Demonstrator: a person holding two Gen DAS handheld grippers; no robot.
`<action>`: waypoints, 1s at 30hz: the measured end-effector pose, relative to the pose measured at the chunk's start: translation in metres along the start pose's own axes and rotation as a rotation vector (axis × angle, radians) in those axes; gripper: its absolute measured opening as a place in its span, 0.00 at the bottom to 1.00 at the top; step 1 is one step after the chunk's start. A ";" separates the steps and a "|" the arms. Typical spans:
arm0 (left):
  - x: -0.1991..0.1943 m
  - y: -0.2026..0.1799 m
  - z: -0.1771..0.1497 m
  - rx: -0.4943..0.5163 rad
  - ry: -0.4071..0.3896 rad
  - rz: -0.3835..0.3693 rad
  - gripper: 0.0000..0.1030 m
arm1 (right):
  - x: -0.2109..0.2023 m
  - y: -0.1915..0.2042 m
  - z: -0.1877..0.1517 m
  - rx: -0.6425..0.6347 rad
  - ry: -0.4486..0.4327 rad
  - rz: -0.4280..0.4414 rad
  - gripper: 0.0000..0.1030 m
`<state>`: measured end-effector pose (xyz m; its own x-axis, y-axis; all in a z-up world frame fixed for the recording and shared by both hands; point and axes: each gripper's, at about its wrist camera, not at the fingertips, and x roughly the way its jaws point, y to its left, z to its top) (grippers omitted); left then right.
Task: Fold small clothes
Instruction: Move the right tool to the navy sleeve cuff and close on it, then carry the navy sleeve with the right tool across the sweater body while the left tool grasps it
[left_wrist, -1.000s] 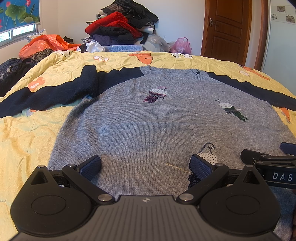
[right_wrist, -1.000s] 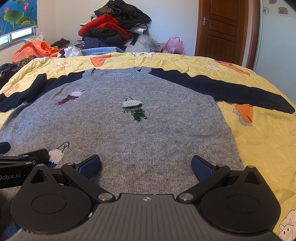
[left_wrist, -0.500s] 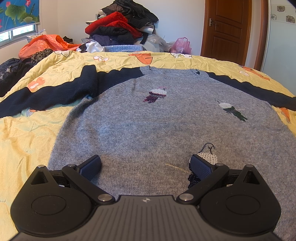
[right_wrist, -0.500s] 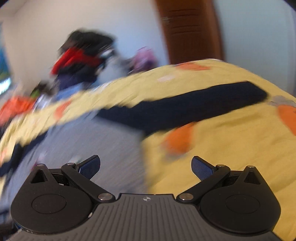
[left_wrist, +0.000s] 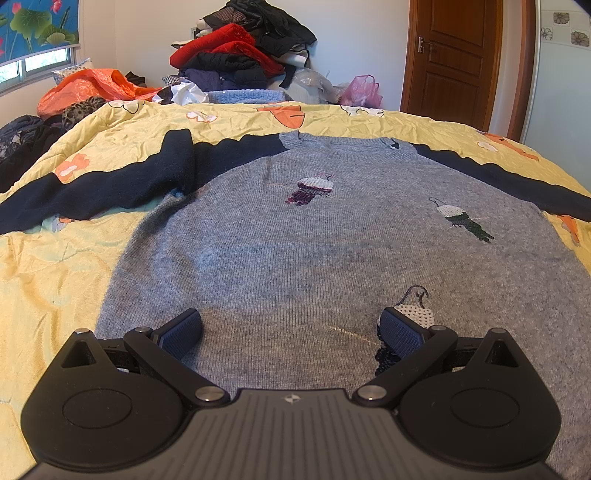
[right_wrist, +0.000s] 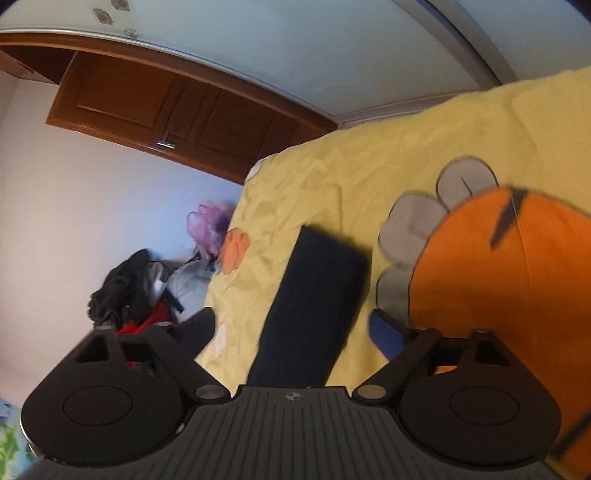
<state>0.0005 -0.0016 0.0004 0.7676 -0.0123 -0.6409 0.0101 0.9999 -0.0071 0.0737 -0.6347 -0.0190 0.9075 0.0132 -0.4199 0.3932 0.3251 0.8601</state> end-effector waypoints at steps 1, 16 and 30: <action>0.000 0.000 0.000 0.000 0.000 0.000 1.00 | 0.007 0.000 0.002 -0.015 -0.006 -0.021 0.73; 0.000 0.001 0.000 -0.001 0.000 -0.001 1.00 | 0.028 0.029 -0.011 -0.230 -0.123 -0.104 0.11; -0.001 -0.002 0.002 0.001 0.000 -0.002 1.00 | 0.093 0.187 -0.359 -1.107 0.293 0.013 0.09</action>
<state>0.0005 -0.0035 0.0024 0.7677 -0.0147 -0.6406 0.0128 0.9999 -0.0076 0.1789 -0.2337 -0.0017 0.7842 0.1948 -0.5892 -0.0929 0.9756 0.1990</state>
